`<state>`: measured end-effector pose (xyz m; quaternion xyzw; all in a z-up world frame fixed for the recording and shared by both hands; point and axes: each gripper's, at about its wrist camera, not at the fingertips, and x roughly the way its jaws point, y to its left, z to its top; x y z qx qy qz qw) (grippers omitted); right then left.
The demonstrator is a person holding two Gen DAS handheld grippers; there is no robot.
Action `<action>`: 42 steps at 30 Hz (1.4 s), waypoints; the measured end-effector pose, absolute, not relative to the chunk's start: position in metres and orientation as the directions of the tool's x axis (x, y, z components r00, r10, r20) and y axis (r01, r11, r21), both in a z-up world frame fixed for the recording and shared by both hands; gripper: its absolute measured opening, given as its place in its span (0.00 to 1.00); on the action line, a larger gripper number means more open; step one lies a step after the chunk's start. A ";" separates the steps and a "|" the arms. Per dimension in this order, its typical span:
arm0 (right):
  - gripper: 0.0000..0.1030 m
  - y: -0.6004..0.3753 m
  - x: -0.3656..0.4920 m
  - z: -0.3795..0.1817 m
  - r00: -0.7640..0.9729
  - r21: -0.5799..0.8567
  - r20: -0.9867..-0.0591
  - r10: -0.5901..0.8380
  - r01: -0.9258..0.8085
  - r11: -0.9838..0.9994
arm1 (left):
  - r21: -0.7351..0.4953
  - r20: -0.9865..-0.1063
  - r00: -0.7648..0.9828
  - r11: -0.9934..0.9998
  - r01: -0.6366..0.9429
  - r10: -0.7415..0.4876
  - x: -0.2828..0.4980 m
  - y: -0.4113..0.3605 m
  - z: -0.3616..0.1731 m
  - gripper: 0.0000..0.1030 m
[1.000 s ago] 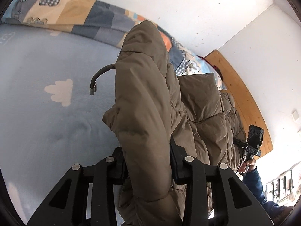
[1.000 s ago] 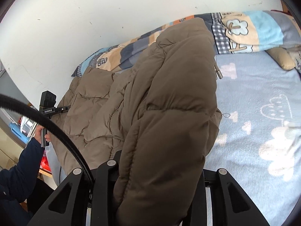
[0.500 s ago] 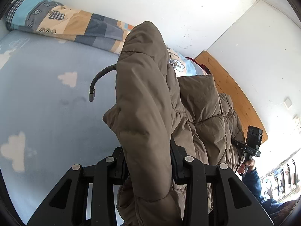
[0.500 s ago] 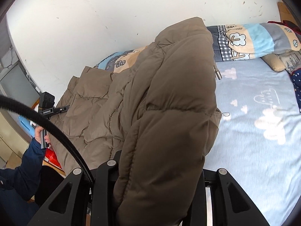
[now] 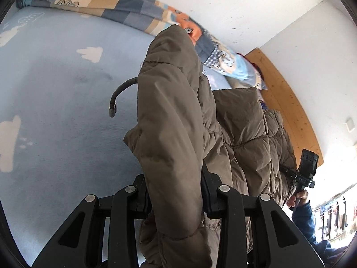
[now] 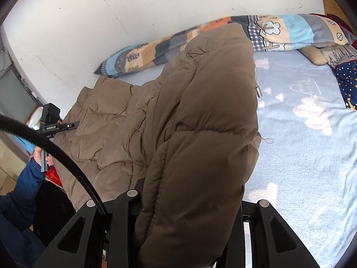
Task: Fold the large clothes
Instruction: 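Lift the held edge with both tools and fold it over the jacket, then lower the folded edge onto the jacket and open both tools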
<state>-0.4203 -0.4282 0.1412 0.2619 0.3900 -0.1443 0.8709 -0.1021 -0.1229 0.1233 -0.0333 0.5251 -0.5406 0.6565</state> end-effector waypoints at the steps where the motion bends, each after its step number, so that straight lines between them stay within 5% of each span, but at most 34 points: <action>1: 0.35 -0.434 -0.416 0.136 0.646 0.347 -0.762 -0.045 0.466 0.814 | -0.608 -0.659 -0.132 0.421 0.673 -0.741 -0.099 -0.127 0.120 0.32; 13: 0.35 -0.455 -0.389 0.113 0.627 0.331 -0.774 -0.088 0.519 0.788 | -0.643 -0.646 -0.109 0.462 0.612 -0.755 -0.066 -0.135 0.096 0.33; 21: 0.38 -0.471 -0.393 0.076 0.565 0.355 -0.823 -0.050 0.582 0.731 | -0.629 -0.688 -0.113 0.511 0.587 -0.717 -0.064 -0.132 0.069 0.46; 31: 0.48 -0.480 -0.402 0.056 0.547 0.386 -0.837 -0.028 0.625 0.678 | -0.610 -0.715 -0.089 0.557 0.564 -0.693 -0.064 -0.126 0.054 0.60; 33: 0.55 -0.481 -0.402 0.054 0.540 0.381 -0.841 -0.036 0.638 0.669 | -0.589 -0.730 -0.062 0.581 0.562 -0.680 -0.064 -0.121 0.057 0.70; 36: 0.72 -0.488 -0.410 0.046 0.528 0.394 -0.848 -0.035 0.675 0.624 | -0.600 -0.724 -0.065 0.580 0.550 -0.687 -0.063 -0.116 0.059 0.70; 42: 0.74 -0.488 -0.424 0.050 0.526 0.404 -0.849 -0.041 0.698 0.592 | -0.610 -0.721 -0.048 0.600 0.518 -0.692 -0.059 -0.102 0.070 0.71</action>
